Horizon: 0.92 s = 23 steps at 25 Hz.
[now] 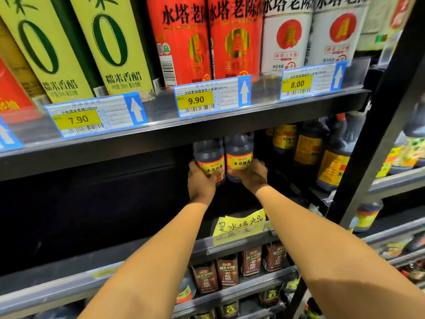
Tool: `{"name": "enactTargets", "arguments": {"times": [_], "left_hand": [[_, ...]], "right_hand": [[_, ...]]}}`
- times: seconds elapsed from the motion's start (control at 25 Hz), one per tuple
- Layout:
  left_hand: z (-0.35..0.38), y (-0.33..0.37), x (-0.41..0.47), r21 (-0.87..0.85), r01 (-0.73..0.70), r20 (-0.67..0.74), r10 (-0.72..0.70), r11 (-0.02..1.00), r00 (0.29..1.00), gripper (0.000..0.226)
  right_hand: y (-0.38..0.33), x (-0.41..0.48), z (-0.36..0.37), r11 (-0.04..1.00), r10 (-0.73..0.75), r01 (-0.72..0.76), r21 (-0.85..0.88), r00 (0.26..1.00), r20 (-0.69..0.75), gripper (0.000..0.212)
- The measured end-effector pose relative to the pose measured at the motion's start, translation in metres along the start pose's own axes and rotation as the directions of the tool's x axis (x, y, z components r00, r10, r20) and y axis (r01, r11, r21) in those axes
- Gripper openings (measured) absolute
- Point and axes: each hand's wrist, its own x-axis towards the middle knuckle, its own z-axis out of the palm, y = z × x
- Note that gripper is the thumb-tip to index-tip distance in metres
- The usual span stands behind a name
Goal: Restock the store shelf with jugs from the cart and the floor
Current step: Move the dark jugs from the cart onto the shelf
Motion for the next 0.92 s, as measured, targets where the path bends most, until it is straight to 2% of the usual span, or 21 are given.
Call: {"name": "enactTargets", "arguments": {"times": [0.12,0.28,0.36,0.44,0.48,0.56,0.64,0.8,0.92], "left_hand": [[-0.009,-0.005,-0.003,0.094,0.073,0.052,-0.079,0.993,0.996,0.080],[-0.026,-0.004,-0.010,0.309,0.097,0.164,-0.154,0.946,0.974,0.086],[-0.038,0.006,-0.016,0.439,0.084,0.204,-0.191,0.894,0.960,0.082],[-0.051,0.019,-0.028,0.528,0.008,0.265,-0.174,0.849,0.949,0.079],[-0.057,0.025,-0.036,0.552,-0.076,0.303,-0.115,0.831,0.946,0.076],[-0.068,0.032,-0.056,0.541,-0.297,0.363,0.100,0.787,0.926,0.065],[-0.086,0.041,-0.083,0.476,-0.487,0.422,0.295,0.733,0.857,0.054],[-0.103,0.047,-0.133,0.465,-0.696,0.505,0.482,0.547,0.716,0.058],[-0.093,0.028,-0.172,0.375,-0.792,0.573,0.551,0.482,0.607,0.065]], "right_hand": [[0.006,-0.014,-0.012,0.995,0.097,-0.099,0.030,0.994,0.058,0.095],[0.003,-0.045,-0.043,0.982,0.131,-0.109,-0.153,0.981,0.141,0.086],[-0.001,-0.061,-0.058,0.977,0.099,-0.076,-0.200,0.989,0.111,0.088],[-0.004,-0.084,-0.070,0.966,0.054,-0.041,-0.255,0.998,0.045,0.088],[-0.005,-0.098,-0.075,0.950,0.021,-0.015,-0.313,1.000,0.016,0.086],[-0.008,-0.125,-0.085,0.899,-0.039,0.017,-0.438,0.998,-0.043,0.081],[-0.006,-0.155,-0.091,0.872,-0.049,-0.019,-0.490,0.991,-0.124,0.075],[0.018,-0.218,-0.088,0.855,-0.042,-0.099,-0.509,0.965,-0.258,0.068],[0.055,-0.261,-0.076,0.853,0.003,-0.146,-0.501,0.961,-0.275,0.074]]}}
